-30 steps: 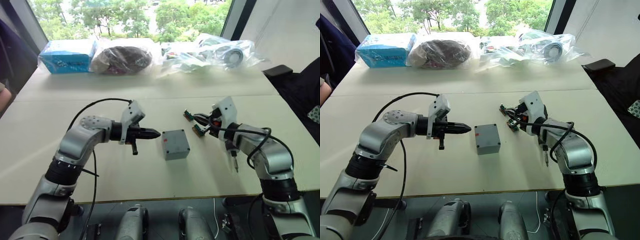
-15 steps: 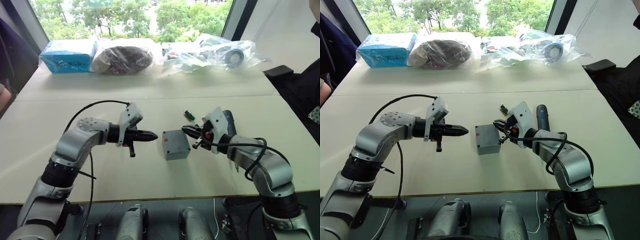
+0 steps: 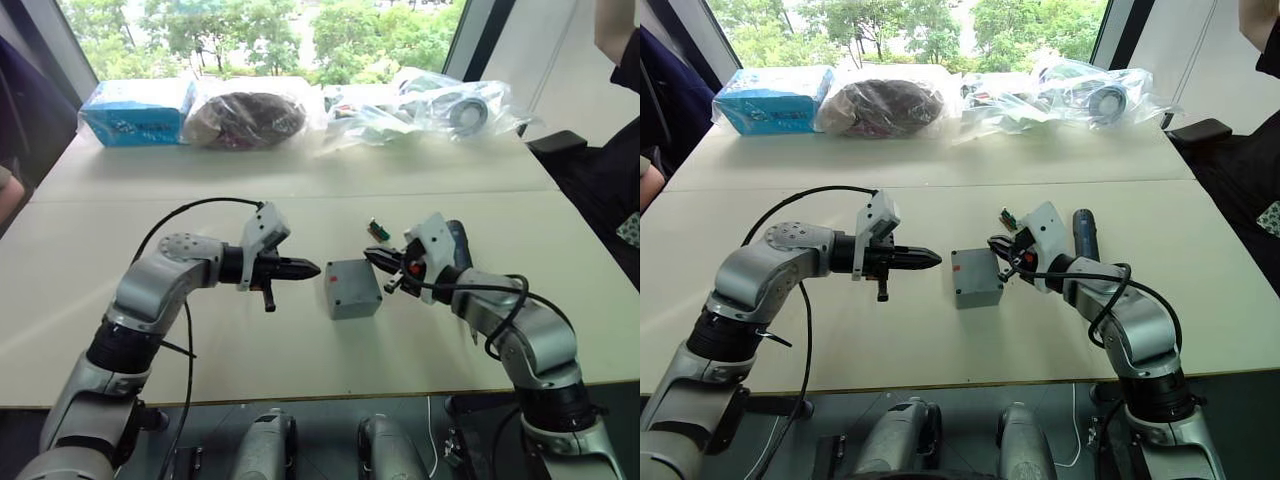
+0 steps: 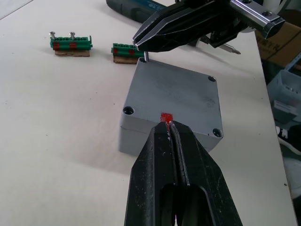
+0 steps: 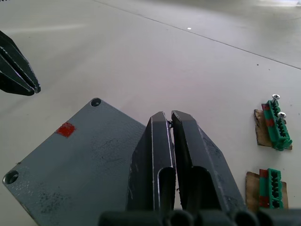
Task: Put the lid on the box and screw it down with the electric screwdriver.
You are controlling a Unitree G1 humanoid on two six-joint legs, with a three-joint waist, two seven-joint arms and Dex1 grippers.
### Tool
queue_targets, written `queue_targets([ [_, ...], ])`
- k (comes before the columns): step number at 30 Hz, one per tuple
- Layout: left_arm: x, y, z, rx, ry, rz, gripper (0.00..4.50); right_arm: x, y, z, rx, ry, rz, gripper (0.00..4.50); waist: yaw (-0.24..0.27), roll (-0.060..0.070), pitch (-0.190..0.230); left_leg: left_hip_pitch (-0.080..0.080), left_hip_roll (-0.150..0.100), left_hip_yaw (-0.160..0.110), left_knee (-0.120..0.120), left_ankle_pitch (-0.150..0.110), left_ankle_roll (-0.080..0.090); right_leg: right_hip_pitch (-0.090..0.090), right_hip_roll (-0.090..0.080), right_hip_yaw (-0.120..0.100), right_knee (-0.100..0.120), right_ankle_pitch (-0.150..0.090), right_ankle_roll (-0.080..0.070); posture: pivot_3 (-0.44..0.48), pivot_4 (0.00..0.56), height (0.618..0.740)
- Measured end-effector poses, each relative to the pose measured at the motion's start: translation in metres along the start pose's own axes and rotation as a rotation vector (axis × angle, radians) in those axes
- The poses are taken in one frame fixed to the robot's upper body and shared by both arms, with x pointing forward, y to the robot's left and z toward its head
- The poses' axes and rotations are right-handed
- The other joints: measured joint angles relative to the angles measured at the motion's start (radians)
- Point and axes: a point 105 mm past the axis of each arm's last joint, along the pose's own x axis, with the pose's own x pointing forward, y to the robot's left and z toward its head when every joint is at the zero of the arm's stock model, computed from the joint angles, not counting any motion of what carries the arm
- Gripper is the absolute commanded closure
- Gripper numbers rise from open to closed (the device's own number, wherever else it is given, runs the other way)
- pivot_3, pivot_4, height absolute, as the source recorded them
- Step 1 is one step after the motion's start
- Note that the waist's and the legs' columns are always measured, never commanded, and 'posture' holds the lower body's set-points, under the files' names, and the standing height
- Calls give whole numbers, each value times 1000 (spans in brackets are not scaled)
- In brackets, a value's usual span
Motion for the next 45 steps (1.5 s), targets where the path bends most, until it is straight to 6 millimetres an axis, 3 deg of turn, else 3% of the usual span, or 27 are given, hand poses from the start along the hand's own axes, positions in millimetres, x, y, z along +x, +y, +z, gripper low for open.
queue_targets([
  [18, 1, 7, 0, -21, -8, 19, 4500, 7, 4, -1, 48, -6, -2, 4372, 0, 0, 0, 0, 0, 0, 0, 0, 0, 0, 0, 0, 0, 0, 0, 0, 150, 740],
  [29, 7, 3, 1, -11, -18, -12, 4500, -2, 8, -12, 102, 5, -27, 4372, 0, 0, 0, 0, 0, 0, 0, 0, 0, 0, 0, 0, 0, 0, 0, 0, 150, 740],
  [32, 6, 3, 1, -11, -17, -13, 4500, -2, 8, -12, 104, 5, -30, 3663, 0, 0, 0, 0, 0, 0, 0, 0, 0, 0, 0, 0, 0, 0, 0, 0, 150, 740],
  [36, 5, 4, 0, -9, -11, -11, 4500, -3, 7, -13, 102, 9, -32, 2027, -1, 0, 0, 0, 0, 0, 0, 0, 0, 0, 0, 0, 0, 0, 0, 0, 150, 740],
  [38, 4, 3, -1, -12, -9, -12, 4500, -3, 7, -13, 100, 13, -31, 1435, 0, 0, 0, 0, 0, 0, 0, 0, 0, 0, 0, 0, 0, 0, 0, 0, 150, 740],
  [41, 3, 3, -4, -17, -2, -9, 4500, -7, 3, -14, 99, 35, -32, 1435, 0, 0, 0, 0, 0, 0, 0, 0, 0, 0, 0, 0, 0, 0, 0, 0, 150, 740],
  [45, 2, 2, -4, -27, -14, -11, 4500, -21, -8, 9, 146, -18, -45, 1435, 0, 0, 0, 0, 1, 0, 0, 0, 0, 0, 0, 0, 0, 0, 0, 0, 150, 740],
])
